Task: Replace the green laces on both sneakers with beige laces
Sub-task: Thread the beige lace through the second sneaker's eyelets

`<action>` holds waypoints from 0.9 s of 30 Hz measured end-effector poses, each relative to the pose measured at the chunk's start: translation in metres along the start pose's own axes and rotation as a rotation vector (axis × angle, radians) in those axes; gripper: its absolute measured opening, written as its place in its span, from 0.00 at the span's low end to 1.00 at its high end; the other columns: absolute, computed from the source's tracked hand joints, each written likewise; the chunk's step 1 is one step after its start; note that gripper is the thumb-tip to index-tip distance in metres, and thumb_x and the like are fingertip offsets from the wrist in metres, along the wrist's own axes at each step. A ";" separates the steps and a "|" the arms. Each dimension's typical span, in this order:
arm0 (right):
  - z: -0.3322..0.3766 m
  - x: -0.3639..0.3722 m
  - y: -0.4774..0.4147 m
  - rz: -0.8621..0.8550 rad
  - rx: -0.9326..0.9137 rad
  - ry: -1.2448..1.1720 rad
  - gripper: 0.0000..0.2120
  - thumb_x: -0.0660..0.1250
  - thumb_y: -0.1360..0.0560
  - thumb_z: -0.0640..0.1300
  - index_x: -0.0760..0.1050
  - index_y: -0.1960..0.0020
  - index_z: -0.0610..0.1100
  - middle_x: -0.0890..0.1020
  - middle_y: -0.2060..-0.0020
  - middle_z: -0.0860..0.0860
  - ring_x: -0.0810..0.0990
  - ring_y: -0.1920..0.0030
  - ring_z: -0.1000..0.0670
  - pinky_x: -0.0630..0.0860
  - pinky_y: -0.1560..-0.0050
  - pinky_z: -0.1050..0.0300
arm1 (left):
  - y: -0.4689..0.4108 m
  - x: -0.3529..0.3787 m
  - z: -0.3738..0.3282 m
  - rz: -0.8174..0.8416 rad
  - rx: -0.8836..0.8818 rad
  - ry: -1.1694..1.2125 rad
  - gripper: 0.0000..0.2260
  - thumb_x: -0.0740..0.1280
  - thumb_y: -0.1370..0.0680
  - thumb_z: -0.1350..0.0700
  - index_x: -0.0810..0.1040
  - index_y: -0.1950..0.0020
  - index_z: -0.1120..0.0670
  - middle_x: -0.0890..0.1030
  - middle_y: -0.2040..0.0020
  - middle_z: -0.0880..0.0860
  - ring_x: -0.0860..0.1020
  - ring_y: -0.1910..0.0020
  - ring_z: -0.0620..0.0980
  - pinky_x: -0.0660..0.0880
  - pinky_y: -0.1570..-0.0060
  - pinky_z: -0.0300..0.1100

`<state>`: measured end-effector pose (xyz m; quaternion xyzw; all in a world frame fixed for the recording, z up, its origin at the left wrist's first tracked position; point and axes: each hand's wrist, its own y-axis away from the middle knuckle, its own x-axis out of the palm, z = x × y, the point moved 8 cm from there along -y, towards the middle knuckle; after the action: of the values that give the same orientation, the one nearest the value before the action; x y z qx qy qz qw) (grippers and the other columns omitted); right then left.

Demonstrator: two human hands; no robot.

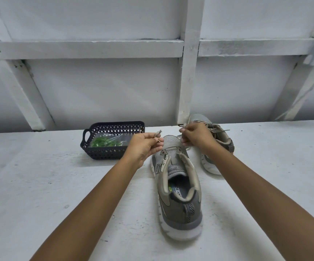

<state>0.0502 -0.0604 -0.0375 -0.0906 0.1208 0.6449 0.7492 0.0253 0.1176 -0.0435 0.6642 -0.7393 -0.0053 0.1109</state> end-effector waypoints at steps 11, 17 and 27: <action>-0.015 0.008 0.025 -0.055 -0.138 0.009 0.06 0.66 0.26 0.31 0.77 0.56 0.40 0.78 0.65 0.48 0.76 0.66 0.54 0.73 0.66 0.67 | -0.005 -0.003 0.019 -0.173 0.221 -0.442 0.09 0.64 0.22 0.65 0.80 0.45 0.61 0.82 0.55 0.55 0.76 0.60 0.46 0.76 0.52 0.43; -0.033 0.007 0.025 -0.118 -0.072 -0.224 0.11 0.63 0.24 0.29 0.74 0.60 0.42 0.77 0.68 0.48 0.75 0.75 0.62 0.75 0.69 0.69 | -0.002 -0.010 0.018 -0.300 0.288 -0.489 0.03 0.68 0.25 0.62 0.79 0.54 0.56 0.80 0.60 0.51 0.77 0.60 0.47 0.75 0.52 0.42; -0.034 -0.005 0.022 -0.166 -0.041 -0.146 0.07 0.62 0.23 0.30 0.74 0.57 0.39 0.76 0.67 0.47 0.75 0.67 0.52 0.78 0.68 0.65 | -0.006 -0.009 0.023 -0.316 0.270 -0.537 0.04 0.69 0.25 0.61 0.81 0.52 0.59 0.80 0.59 0.52 0.77 0.58 0.46 0.72 0.53 0.37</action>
<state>0.0253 -0.0715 -0.0686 -0.0685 0.0449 0.5879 0.8047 0.0285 0.1221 -0.0680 0.7542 -0.6240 -0.0992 -0.1789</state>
